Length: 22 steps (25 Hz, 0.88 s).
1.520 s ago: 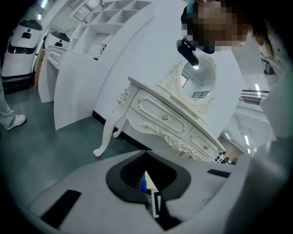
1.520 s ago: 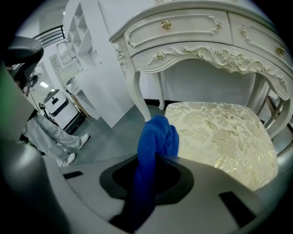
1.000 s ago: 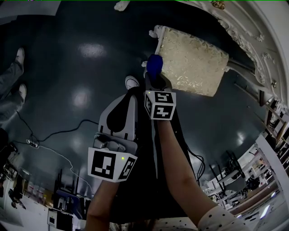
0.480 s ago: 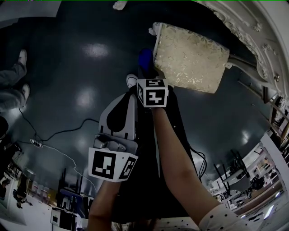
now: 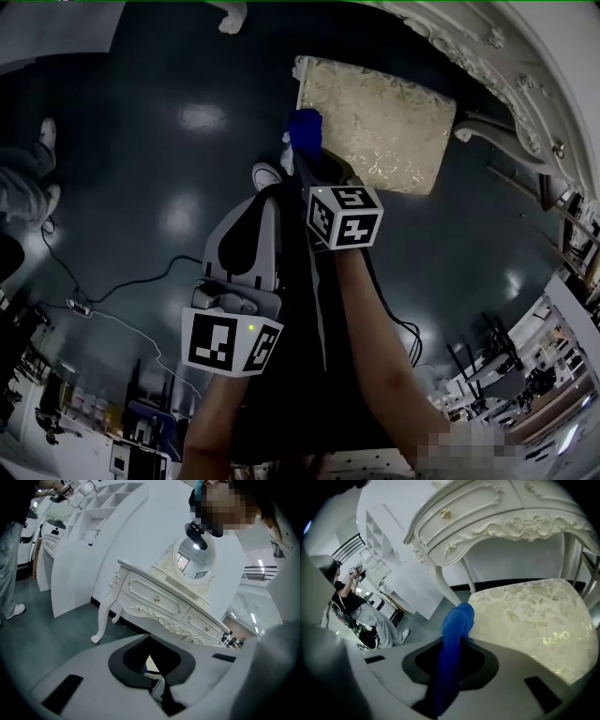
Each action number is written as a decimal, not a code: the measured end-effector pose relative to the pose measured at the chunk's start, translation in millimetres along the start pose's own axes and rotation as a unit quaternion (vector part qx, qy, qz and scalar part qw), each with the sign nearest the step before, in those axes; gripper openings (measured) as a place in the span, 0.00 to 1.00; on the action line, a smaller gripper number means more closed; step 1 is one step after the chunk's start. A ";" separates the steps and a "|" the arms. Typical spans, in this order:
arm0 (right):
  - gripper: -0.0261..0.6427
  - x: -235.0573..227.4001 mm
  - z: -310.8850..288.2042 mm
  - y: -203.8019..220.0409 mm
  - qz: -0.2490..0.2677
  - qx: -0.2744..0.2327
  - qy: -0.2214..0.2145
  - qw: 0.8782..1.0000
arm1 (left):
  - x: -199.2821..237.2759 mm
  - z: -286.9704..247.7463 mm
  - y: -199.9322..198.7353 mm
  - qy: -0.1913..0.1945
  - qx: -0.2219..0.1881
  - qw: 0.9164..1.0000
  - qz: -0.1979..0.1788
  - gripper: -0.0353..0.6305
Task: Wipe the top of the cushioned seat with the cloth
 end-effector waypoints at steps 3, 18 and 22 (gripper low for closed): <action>0.17 -27.1 38.1 -9.0 -0.028 -0.030 0.010 0.999 | -22.8 -11.0 -5.4 0.010 -0.005 1.000 -0.010 0.05; 0.17 -95.5 255.3 -104.0 0.005 -0.108 0.103 0.989 | -193.1 -55.7 -70.9 0.085 -0.039 0.989 -0.113 0.05; 0.17 -94.5 316.5 -136.9 0.020 -0.145 0.123 0.982 | -232.4 -41.4 -92.6 0.110 -0.046 0.982 -0.144 0.05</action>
Point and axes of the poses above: the fingertips, and each gripper's own axes: z backward along the fingers, x to its left, y out of its underside, the point moved 6 cm from there along z, backward along the fingers, and after that the axes turned 13 degrees about z, right-handed, at the moved point
